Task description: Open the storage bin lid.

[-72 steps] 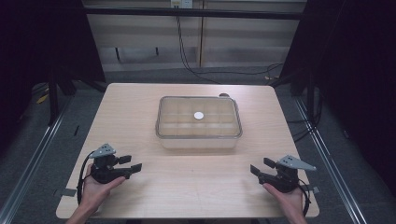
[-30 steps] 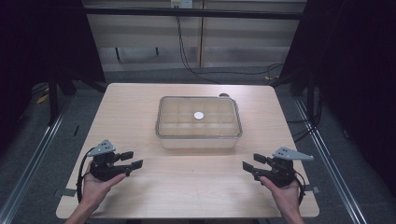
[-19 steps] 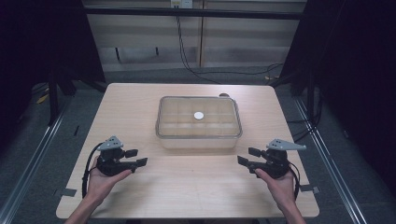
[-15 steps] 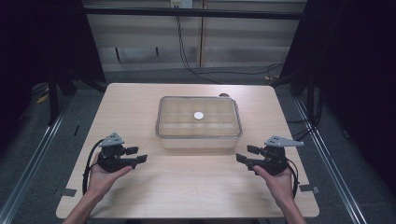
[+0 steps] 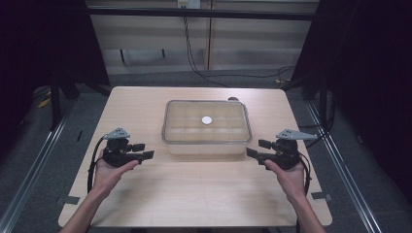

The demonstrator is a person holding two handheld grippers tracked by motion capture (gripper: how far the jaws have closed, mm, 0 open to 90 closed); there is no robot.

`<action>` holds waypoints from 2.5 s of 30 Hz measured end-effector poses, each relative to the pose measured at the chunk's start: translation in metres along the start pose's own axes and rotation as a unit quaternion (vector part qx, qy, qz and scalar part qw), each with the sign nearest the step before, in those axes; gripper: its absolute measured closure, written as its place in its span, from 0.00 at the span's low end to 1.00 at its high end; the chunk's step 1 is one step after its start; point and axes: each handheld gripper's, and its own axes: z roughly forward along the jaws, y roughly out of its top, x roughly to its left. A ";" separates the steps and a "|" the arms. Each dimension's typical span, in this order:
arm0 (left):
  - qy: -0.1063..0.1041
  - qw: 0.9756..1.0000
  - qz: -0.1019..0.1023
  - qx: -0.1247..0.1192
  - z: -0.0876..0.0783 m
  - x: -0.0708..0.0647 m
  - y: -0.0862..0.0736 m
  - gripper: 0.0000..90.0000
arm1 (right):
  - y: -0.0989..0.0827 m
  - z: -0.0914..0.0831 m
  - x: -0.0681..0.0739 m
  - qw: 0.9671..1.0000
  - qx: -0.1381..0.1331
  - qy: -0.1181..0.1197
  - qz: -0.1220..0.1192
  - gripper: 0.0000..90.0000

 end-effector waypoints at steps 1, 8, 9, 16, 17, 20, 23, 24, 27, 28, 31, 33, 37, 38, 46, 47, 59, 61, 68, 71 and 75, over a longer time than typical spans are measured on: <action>0.003 1.000 0.002 0.000 0.000 0.001 0.003 0.50 | 0.002 0.000 -0.001 1.000 -0.005 0.000 0.003 0.36; 0.017 1.000 0.007 -0.013 0.000 -0.001 0.018 0.44 | 0.011 0.013 -0.012 1.000 -0.002 0.005 0.012 0.36; 0.018 1.000 0.008 -0.013 0.001 0.000 0.020 0.44 | 0.011 0.013 -0.012 1.000 -0.002 0.005 0.012 0.36; 0.027 1.000 0.007 -0.014 0.001 0.001 0.035 0.34 | 0.018 0.015 -0.021 1.000 0.008 -0.002 0.011 0.37; 0.025 1.000 0.008 -0.013 0.000 0.002 0.037 0.34 | 0.018 0.015 -0.021 1.000 0.008 -0.002 0.011 0.37; 0.031 0.999 0.012 -0.018 0.000 0.002 0.042 0.33 | 0.021 0.016 -0.024 1.000 0.010 -0.007 0.010 0.36; 0.034 0.999 0.014 -0.017 0.002 0.005 0.046 0.33 | 0.025 0.019 -0.028 1.000 0.014 -0.012 0.010 0.35; 0.030 0.999 0.011 -0.016 0.004 0.005 0.048 0.33 | 0.026 0.020 -0.029 1.000 0.016 -0.013 0.010 0.35; 0.032 0.999 0.007 -0.020 0.007 0.007 0.051 0.32 | 0.032 0.026 -0.033 1.000 0.022 -0.017 0.004 0.34; 0.031 0.999 0.008 -0.019 0.008 0.008 0.052 0.32 | 0.032 0.026 -0.033 1.000 0.022 -0.017 0.004 0.34; 0.026 0.999 0.010 -0.022 0.010 0.006 0.056 0.32 | 0.036 0.032 -0.038 1.000 0.022 -0.015 0.010 0.34; 0.031 0.999 0.012 -0.025 0.012 0.004 0.058 0.32 | 0.038 0.036 -0.040 0.999 0.026 -0.020 0.013 0.33; 0.032 0.999 0.010 -0.023 0.017 0.004 0.063 0.31 | 0.043 0.045 -0.045 0.999 0.029 -0.021 0.015 0.30; 0.032 0.999 0.012 -0.018 0.020 0.005 0.065 0.31 | 0.044 0.049 -0.047 0.999 0.028 -0.020 0.014 0.30; 0.034 0.999 0.011 -0.011 0.035 0.009 0.069 0.31 | 0.050 0.058 -0.053 0.999 0.026 -0.025 0.011 0.29; 0.038 0.999 0.011 -0.010 0.038 0.010 0.069 0.31 | 0.051 0.060 -0.056 0.999 0.029 -0.021 0.013 0.30; 0.042 0.999 -0.007 0.005 0.054 0.025 0.072 0.31 | 0.062 0.077 -0.071 0.998 0.049 -0.039 0.007 0.39; 0.041 0.999 -0.006 0.012 0.058 0.025 0.073 0.30 | 0.063 0.080 -0.074 0.998 0.054 -0.038 0.013 0.40; 0.033 0.999 -0.016 0.018 0.073 0.032 0.074 0.26 | 0.064 0.094 -0.082 0.995 0.080 -0.041 0.029 0.30; 0.030 0.999 -0.016 0.021 0.074 0.032 0.075 0.26 | 0.064 0.098 -0.082 0.995 0.082 -0.037 0.033 0.27; 0.025 0.999 -0.024 0.021 0.081 0.030 0.076 0.25 | 0.064 0.108 -0.079 0.994 0.094 -0.038 0.033 0.27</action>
